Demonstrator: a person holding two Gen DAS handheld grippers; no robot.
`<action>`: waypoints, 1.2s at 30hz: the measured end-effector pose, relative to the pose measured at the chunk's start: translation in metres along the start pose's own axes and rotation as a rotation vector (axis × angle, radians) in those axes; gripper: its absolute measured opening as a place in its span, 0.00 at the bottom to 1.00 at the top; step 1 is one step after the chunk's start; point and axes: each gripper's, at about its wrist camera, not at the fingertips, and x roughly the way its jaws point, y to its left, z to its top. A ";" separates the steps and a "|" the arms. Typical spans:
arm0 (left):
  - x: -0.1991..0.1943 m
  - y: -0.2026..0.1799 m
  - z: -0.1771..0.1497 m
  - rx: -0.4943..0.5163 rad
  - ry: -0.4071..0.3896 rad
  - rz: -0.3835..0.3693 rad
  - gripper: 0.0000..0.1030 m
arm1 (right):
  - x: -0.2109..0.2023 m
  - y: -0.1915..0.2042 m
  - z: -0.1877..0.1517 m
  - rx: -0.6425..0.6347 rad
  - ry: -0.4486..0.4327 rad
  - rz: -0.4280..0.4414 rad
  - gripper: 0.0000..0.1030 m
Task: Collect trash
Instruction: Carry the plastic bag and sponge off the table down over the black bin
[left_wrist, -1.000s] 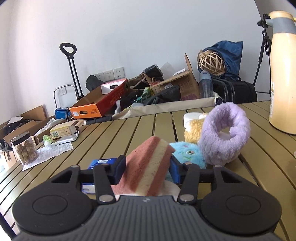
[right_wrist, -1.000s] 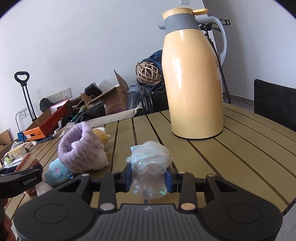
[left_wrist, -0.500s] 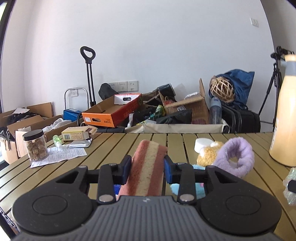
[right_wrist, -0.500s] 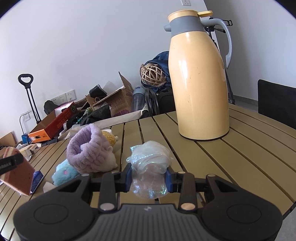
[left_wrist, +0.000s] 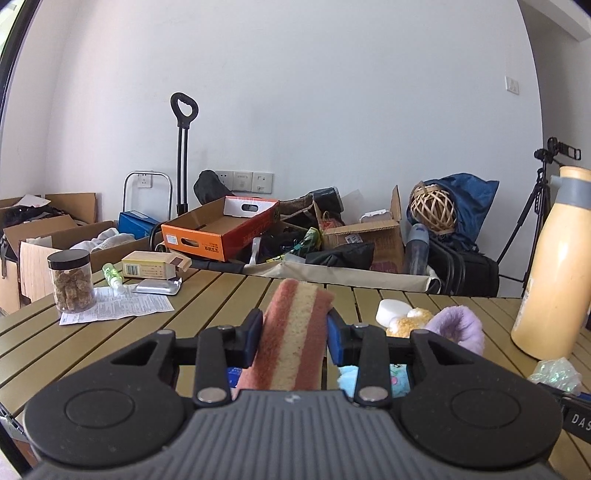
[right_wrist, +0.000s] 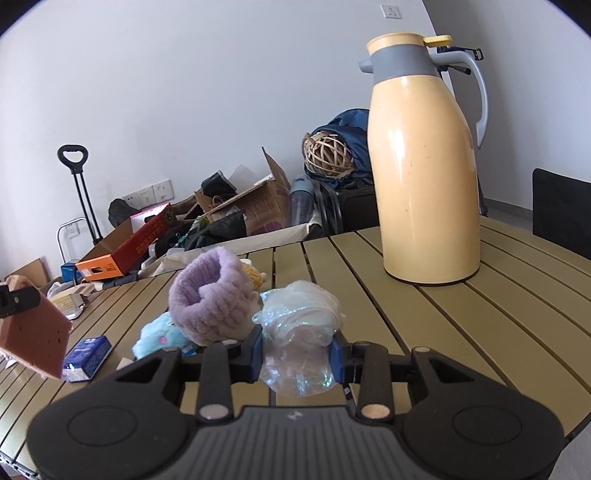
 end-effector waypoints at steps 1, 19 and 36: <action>-0.003 0.003 0.001 -0.008 0.001 -0.009 0.35 | -0.003 0.001 0.000 -0.003 -0.003 0.006 0.33; -0.097 0.026 -0.006 -0.016 0.004 -0.046 0.35 | -0.077 0.020 -0.009 -0.025 -0.032 0.084 0.33; -0.180 0.035 -0.021 0.032 0.007 -0.042 0.35 | -0.151 0.038 -0.044 -0.074 0.028 0.144 0.33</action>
